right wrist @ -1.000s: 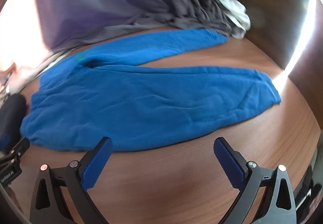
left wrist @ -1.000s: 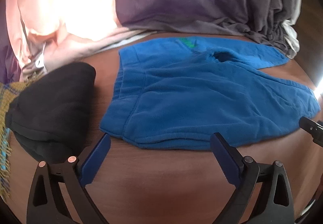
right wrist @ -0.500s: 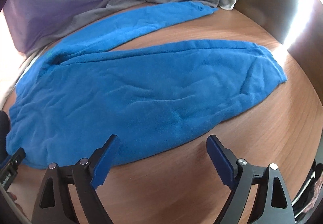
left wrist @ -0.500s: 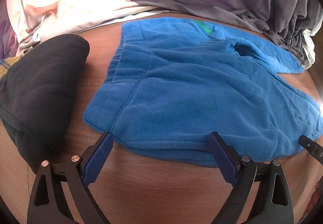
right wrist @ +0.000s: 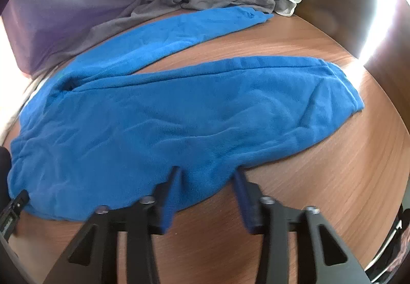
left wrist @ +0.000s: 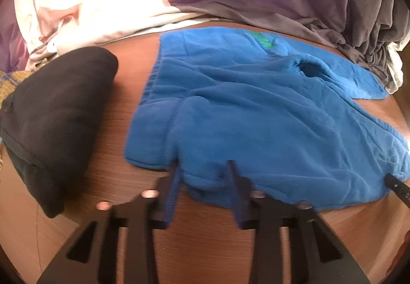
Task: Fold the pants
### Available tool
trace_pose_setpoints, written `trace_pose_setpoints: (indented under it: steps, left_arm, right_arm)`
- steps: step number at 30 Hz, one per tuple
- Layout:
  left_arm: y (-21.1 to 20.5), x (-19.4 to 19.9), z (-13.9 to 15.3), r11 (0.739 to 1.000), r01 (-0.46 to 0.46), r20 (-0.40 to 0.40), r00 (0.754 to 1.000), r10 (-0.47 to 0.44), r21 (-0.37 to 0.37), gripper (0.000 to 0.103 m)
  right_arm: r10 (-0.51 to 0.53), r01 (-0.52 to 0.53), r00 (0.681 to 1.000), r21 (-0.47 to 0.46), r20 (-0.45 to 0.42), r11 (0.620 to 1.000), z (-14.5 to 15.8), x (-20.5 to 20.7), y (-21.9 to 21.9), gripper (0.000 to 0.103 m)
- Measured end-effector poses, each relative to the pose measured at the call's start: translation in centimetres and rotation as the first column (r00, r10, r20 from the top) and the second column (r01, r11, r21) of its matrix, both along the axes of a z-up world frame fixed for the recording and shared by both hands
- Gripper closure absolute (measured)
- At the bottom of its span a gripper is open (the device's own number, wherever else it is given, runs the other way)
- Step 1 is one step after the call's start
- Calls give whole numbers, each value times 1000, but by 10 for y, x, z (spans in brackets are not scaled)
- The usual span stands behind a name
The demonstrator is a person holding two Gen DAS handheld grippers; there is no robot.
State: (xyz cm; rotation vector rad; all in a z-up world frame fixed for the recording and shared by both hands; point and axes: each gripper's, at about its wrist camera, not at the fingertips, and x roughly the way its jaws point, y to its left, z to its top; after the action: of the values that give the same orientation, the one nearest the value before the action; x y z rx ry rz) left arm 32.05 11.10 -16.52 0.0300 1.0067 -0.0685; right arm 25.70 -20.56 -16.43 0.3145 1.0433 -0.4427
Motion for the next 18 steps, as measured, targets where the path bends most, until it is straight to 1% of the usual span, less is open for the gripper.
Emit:
trace_pose_setpoints:
  steps: [1,2,5,6,7,8,9,10,11,13,15,18]
  left_arm:
    - [1,0,0,1000,6,1,1000,-6,-2,78]
    - [1,-1,0,1000,11,4,1000,-11,-3,78]
    - [0,-2,-1,999,34,9,999,-34,11,72]
    - [1,-2,-1,1000,28,8,1000,-28,5,67]
    - [1,-3,0,999,30,4,1000,-30,-9,58]
    - [1,-3,0,999,31,3,1000,-31,-18,53]
    - [1,-4,0,999,27,4,1000,-27,-28,43]
    - [1,-4,-1,999,27,6,1000,-27,-45,39]
    - [1,-4,-1,998,26,5,1000,-26,-55,37]
    - [0,-2,-2,995,21,-1,1000,-21,-93,26]
    - [-1,0,-4,993,16,-14,1000,-18,-121,22]
    - [-5,3,-6,995,12,-6,1000,-13,-99,24]
  right_arm:
    - [3,-3,1000,-6,1,1000,1,0,-1,74]
    - [9,-9,1000,-17,4,1000,2,-1,0,79]
    - [29,-28,999,-33,21,999,6,-3,1,84]
    - [33,-33,999,-33,27,999,7,-4,1,85]
    - [39,-38,999,-35,32,999,8,-5,1,85]
    - [42,-40,999,-37,33,998,9,-5,1,85]
    - [44,-43,998,-38,34,998,9,-6,1,85]
    - [46,-44,998,-38,36,998,8,-6,2,85]
    - [47,-45,998,-37,36,998,8,-7,1,85]
    - [44,-43,998,-29,36,999,7,-7,1,85]
    - [45,-44,998,-31,37,999,8,-6,1,85]
    - [33,-32,999,-31,41,999,7,-6,1,85]
